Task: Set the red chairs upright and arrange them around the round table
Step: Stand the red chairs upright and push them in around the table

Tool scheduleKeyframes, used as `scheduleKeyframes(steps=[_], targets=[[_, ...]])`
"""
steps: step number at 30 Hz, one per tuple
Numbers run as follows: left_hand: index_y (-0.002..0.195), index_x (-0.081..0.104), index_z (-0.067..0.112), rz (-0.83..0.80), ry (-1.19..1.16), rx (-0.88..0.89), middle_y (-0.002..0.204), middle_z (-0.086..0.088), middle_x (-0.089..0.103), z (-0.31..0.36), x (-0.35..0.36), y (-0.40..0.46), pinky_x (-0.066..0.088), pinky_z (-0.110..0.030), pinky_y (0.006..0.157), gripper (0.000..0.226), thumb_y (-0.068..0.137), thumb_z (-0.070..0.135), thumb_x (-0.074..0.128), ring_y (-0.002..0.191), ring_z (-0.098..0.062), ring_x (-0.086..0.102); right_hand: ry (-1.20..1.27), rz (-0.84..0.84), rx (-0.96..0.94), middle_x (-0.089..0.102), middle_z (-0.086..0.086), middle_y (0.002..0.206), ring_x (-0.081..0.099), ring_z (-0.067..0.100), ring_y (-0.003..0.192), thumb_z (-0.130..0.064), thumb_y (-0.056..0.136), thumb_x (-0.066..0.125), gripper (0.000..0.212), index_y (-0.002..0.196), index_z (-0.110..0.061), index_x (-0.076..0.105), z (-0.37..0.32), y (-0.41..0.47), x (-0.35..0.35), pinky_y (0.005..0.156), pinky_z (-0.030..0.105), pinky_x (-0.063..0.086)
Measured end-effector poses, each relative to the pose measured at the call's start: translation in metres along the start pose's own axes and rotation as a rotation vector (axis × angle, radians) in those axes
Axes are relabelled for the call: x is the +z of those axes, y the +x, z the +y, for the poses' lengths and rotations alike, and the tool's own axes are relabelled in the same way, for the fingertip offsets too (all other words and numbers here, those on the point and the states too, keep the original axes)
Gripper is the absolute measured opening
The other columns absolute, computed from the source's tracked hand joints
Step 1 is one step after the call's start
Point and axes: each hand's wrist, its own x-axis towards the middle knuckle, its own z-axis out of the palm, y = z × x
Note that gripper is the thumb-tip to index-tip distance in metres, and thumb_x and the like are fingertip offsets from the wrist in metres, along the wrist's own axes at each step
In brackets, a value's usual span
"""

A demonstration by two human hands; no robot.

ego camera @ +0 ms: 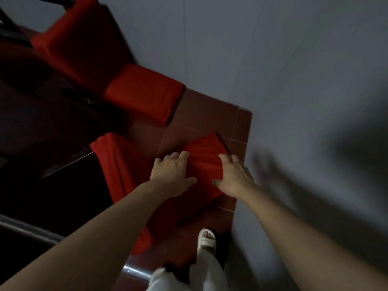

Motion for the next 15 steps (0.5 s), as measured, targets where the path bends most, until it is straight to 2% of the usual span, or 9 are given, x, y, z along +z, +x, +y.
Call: scheduleKeyframes(steps=[6,15], targets=[[0.145,0.024,0.021,-0.041,0.018,-0.006,0.141,-0.002,0.042,-0.003,0.000,0.030,0.028,-0.042,0.111,0.074,0.087,0.052,0.058,0.130,-0.020,0.041,0.015,-0.014,0.035,0.026,0.009,0.149,0.037,0.028,0.132,-0.042,0.083,0.068,0.086,0.149,-0.024,0.016,0.011,0.023,-0.009,0.104,0.039,0.040],[0.144,0.026,0.022,0.017,0.030,0.036,0.140,-0.001,0.044,0.001,-0.033,0.059,0.028,-0.041,0.109,0.073,0.086,0.051,0.059,0.129,-0.020,0.042,0.025,0.061,0.023,0.030,0.009,0.145,0.037,0.028,0.130,-0.042,0.083,0.068,0.083,0.147,-0.023,0.019,0.000,0.044,-0.051,0.105,0.039,0.038]])
